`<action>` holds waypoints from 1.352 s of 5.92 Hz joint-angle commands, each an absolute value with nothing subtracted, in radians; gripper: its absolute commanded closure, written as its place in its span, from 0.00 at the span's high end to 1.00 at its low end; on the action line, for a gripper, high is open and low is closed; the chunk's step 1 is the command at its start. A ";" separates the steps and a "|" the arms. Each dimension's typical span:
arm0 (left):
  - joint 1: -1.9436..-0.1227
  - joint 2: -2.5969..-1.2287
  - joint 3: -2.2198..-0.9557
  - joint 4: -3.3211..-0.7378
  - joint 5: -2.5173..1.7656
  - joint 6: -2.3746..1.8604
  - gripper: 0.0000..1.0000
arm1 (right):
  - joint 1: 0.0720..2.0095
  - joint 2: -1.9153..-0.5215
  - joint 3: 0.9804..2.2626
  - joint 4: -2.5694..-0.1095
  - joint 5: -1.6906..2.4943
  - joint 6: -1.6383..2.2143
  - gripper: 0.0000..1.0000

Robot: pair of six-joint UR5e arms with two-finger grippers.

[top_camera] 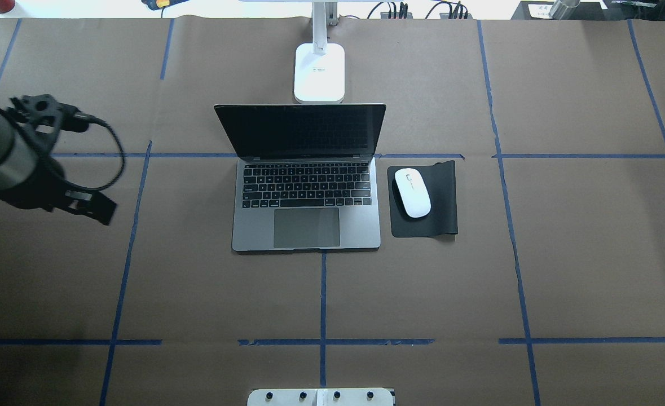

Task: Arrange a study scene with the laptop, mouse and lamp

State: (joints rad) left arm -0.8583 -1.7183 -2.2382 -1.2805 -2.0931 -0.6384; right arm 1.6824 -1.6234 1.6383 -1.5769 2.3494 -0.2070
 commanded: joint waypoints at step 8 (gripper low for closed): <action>-1.538 -1.510 -1.716 -1.427 -2.318 0.225 1.00 | 1.643 -1.643 1.597 -1.537 2.450 0.006 1.00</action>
